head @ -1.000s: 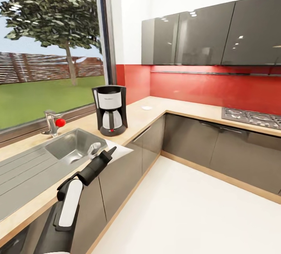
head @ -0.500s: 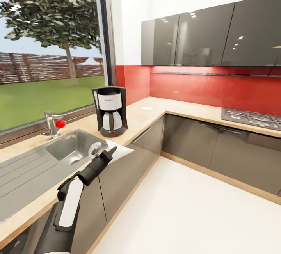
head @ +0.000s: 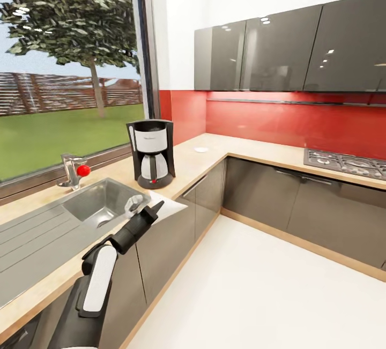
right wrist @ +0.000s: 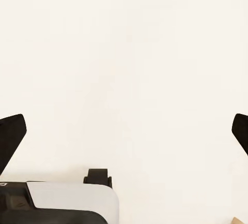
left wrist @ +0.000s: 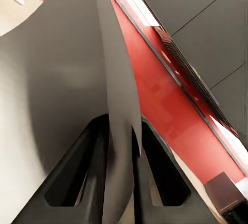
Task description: Set up a coffee station on the kitchen countertop: keep the coffee maker on the countertop, move the bottle of coffee from the kitchen shelf to the counter next to the coffee maker, place a paper coffee filter on top of the coffee maker, put the saucer next to the coffee maker with the coffee cup on the saucer, and place the electric kettle next to the coffee maker.
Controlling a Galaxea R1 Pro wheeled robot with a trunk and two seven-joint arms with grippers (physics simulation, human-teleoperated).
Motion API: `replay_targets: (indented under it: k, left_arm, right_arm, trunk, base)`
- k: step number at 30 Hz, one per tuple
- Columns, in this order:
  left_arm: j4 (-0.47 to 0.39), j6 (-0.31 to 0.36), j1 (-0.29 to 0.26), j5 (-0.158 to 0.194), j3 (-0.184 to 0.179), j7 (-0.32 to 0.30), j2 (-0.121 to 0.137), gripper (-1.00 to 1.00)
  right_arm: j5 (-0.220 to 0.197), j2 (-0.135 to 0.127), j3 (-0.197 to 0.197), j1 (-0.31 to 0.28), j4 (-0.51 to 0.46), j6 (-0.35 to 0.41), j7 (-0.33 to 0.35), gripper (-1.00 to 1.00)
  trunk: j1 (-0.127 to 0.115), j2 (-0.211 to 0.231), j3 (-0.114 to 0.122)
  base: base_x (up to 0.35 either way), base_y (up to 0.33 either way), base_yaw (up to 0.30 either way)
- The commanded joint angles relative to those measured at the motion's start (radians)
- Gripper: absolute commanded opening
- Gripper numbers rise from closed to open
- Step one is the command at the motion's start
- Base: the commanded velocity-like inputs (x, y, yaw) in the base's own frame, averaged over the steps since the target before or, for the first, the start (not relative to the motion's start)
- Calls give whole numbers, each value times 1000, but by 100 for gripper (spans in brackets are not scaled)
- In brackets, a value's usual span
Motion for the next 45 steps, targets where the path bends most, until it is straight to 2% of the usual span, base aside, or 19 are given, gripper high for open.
replay_targets:
  k: [1, 5, 8, 14, 15, 16, 17, 18, 21, 27, 29, 31, 32, 34, 36, 40, 43, 44, 45]
  left_arm:
    - [-4, 8, -1, 1, -1, 0, -1, -100]
    - [-62, 15, -1, 1, -7, 60, -1, -100]
    - [-88, 68, -19, 0, -10, 144, -1, -100]
    - [-92, 83, -44, 0, -10, 155, -1, -100]
    - [-93, 89, -105, -1, -91, 176, -1, -100]
    - [-94, 103, -134, -1, -121, 211, -1, -100]
    - [-94, 103, -134, -1, -121, 211, -1, -100]
    - [-94, 163, -184, 0, -149, 293, -1, -100]
    - [-91, 276, -269, 1, -166, 406, -1, -100]
    - [-76, 382, -405, 0, -176, 514, -1, -100]
    - [50, 399, -567, -1, -177, 579, -1, -100]
    - [172, 403, -691, -2, -182, 599, -1, -100]
    - [337, 407, -848, -2, -217, 611, -1, -100]
    - [465, 408, -954, -2, -261, 616, -1, -100]
    - [554, 409, -1019, -2, -298, 617, -1, -100]
    - [821, 412, -1223, -2, -429, 620, -1, -100]
    - [890, 417, -1274, -3, -503, 619, -1, -100]
    - [925, 426, -1293, -2, -587, 618, -1, -100]
    - [937, 428, -1297, -2, -617, 618, -1, -100]
  right_arm:
    - [3, 0, 0, -1, 1, -3, 0, 100]
    - [4, 0, 0, -1, 1, -3, 0, 100]
    - [4, 0, 2, -1, 0, -3, 0, 100]
    - [3, -1, 0, -1, -2, -3, 0, 100]
    - [1, 1, 5, -1, 0, -36, 0, 100]
    - [1, 2, 5, -1, 5, -50, 1, 100]
    - [1, 2, 5, -1, 5, -50, 1, 100]
    - [0, 4, 5, -1, 11, -69, 2, 100]
    - [0, 7, 6, -1, 24, -85, 2, 100]
    - [2, 5, 4, -1, 41, -123, 1, 100]
    - [4, 4, 3, -1, 44, -148, -1, 100]
    - [5, 2, 3, -1, 45, -154, -2, 100]
    - [5, 2, 3, -1, 45, -159, -3, 100]
    - [7, 1, 4, -1, 45, -160, -3, 100]
    - [8, 1, 6, -1, 45, -160, -2, 100]
    - [11, 1, 9, -1, 45, -161, -2, 100]
    - [11, 1, 11, -1, 46, -161, -2, 100]
    - [12, 1, 12, -1, 46, -161, -2, 100]
    - [12, 1, 12, -1, 46, -161, -2, 100]
  trunk:
    - [0, -1, -1]
    - [0, -1, -1]
    - [0, -1, -1]
    - [0, -1, -1]
    - [0, -1, -1]
    - [0, -1, -1]
    - [0, -1, -1]
    - [0, -1, -1]
    - [0, -1, -1]
    - [0, -1, -1]
    - [0, -1, -1]
    - [0, -1, -1]
    - [0, -1, -1]
    - [0, -1, -1]
    - [0, -1, -1]
    - [0, -1, -1]
    - [0, -1, -1]
    - [0, -1, -1]
    - [0, -1, -1]
  base:
    - [0, 0, 0]
    - [0, 0, 0]
    - [0, 0, 0]
    - [0, 0, 0]
    - [0, 0, 0]
    - [0, 0, 0]
    - [0, 0, 0]
    - [0, 0, 0]
    - [0, 0, 0]
    - [0, 0, 0]
    - [0, 0, 0]
    - [0, 0, 0]
    - [0, 0, 0]
    - [0, 0, 0]
    - [0, 0, 0]
    - [0, 0, 0]
    - [0, 0, 0]
    - [0, 0, 0]
    - [0, 0, 0]
